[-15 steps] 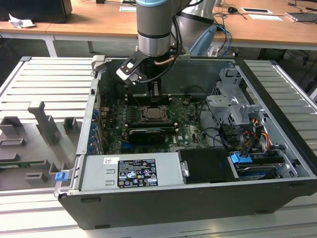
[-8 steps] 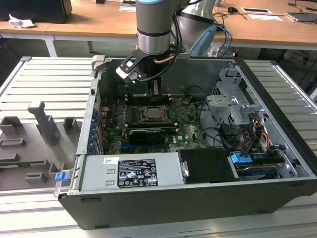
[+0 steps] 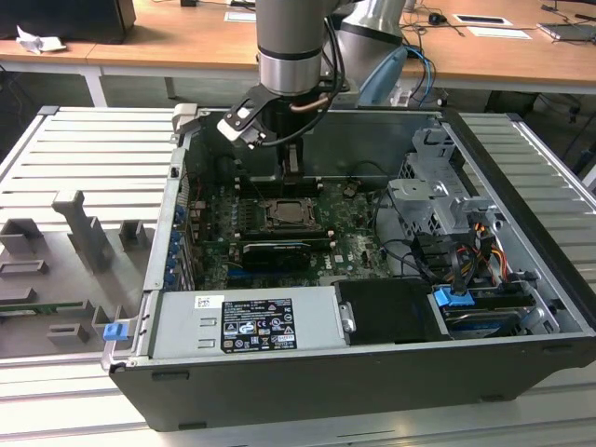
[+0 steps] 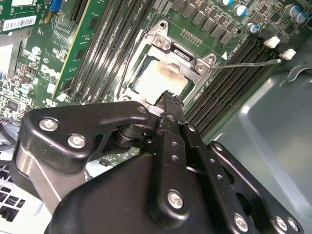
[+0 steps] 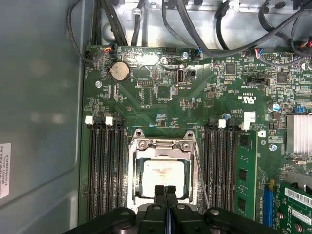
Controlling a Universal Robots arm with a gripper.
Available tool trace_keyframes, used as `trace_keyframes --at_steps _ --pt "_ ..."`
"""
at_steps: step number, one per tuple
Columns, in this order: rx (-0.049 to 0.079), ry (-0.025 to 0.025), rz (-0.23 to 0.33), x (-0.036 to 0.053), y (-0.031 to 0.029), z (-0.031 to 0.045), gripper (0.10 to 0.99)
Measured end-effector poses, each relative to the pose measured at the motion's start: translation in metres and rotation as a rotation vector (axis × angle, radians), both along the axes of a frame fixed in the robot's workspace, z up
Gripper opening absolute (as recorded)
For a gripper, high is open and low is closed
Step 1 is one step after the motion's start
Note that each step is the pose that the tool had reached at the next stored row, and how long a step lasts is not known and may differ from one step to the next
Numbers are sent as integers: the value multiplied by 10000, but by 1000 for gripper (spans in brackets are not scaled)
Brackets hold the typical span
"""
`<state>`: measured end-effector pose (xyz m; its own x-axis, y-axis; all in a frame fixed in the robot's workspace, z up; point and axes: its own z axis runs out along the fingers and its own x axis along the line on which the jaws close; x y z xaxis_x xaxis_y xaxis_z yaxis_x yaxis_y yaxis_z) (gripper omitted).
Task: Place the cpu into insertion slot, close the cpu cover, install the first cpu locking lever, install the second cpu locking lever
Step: 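Install the first cpu locking lever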
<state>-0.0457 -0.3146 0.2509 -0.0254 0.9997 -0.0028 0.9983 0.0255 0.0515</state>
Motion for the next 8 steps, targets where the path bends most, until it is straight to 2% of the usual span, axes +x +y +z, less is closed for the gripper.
trace_keyframes --at_steps 4,8 --pt "1 0 0 -1 0 47 106" --pt "0 0 0 -2 0 158 106"
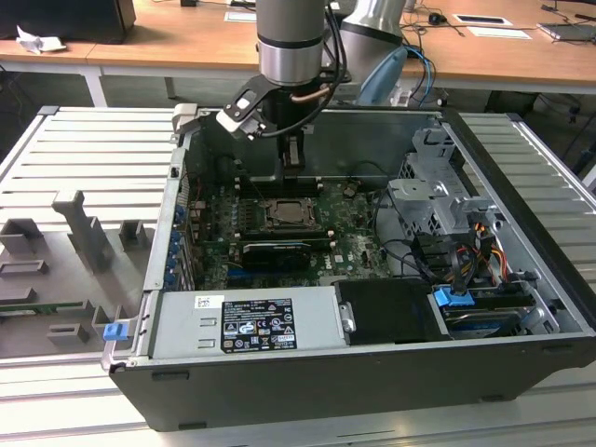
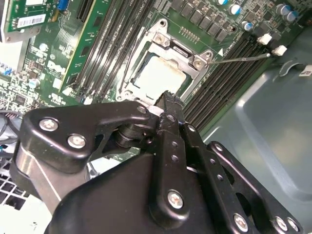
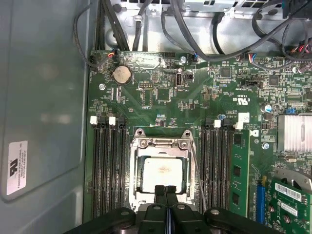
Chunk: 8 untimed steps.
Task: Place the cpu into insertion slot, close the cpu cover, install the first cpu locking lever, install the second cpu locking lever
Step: 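Install the first cpu locking lever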
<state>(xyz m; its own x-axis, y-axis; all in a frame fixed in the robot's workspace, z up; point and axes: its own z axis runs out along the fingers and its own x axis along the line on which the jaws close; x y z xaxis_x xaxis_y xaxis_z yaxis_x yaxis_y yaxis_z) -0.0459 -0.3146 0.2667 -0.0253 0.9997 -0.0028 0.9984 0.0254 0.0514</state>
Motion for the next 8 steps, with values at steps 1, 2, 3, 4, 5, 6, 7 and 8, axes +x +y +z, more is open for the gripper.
trace_keyframes --at_steps 1,2,3,4,5,6,7,8 --pt "1 -1 0 0 0 36 106" --pt "0 -1 0 0 0 54 106" --pt "3 -2 35 0 1 54 106" --pt "1 -1 149 0 1 54 106" --pt "-1 1 316 -1 0 55 106" --pt "0 1 522 0 0 54 106" --pt "1 2 692 0 1 53 106" --pt "-2 7 938 0 0 52 106"
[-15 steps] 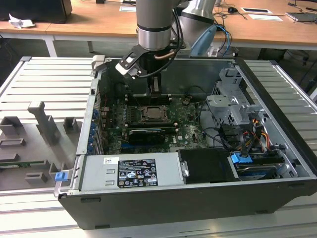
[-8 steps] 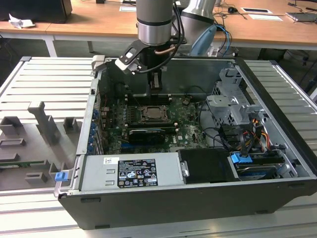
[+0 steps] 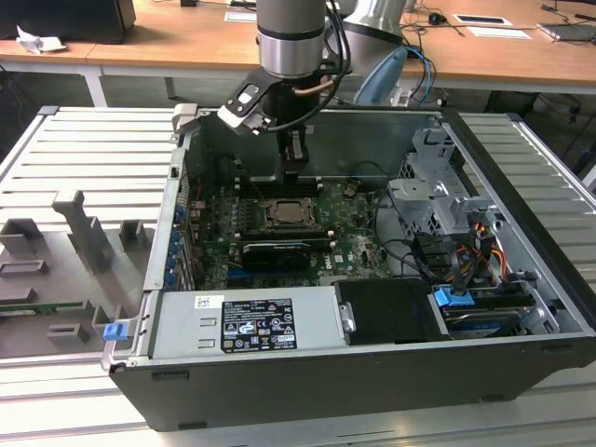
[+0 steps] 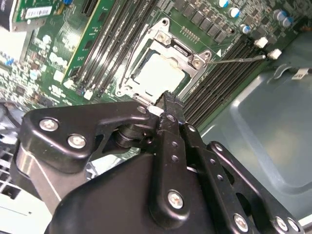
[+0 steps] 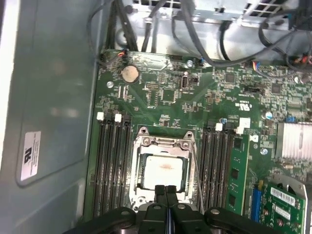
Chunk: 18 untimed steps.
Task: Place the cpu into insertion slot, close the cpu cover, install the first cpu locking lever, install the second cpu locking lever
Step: 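Install the first cpu locking lever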
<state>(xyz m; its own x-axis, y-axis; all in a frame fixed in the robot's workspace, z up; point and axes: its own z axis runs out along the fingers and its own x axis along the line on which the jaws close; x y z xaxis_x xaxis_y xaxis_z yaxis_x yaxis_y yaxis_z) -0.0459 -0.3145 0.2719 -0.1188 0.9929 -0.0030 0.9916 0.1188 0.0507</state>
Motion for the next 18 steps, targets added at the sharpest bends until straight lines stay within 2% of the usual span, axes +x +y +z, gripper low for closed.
trace_keyframes --at_steps 5,7,18 --pt "-11 22 1035 0 0 -2 106" --pt "-12 25 1645 0 0 -2 106" --pt "-13 24 3206 0 0 -3 106"
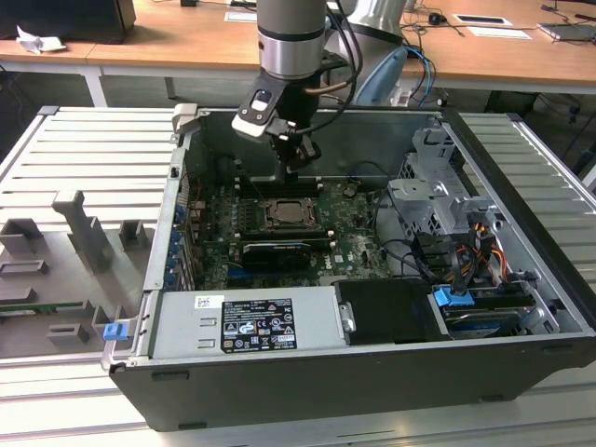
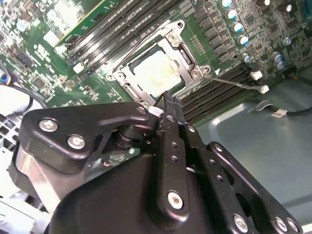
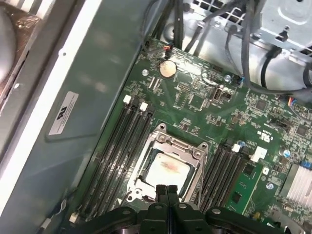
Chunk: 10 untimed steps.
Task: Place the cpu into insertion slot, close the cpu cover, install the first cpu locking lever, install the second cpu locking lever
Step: 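Install the first cpu locking lever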
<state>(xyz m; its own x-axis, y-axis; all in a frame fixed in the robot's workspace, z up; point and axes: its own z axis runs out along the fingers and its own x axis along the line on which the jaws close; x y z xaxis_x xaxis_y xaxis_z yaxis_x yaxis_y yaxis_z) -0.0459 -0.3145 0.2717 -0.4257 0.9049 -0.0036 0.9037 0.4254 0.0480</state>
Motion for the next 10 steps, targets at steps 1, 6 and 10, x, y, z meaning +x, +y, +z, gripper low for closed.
trace_keyframes --at_steps 1,6,10 --pt "-1 -1 308 0 0 0 106" --pt "0 0 819 0 0 0 106" --pt "0 -1 1275 0 0 0 106"
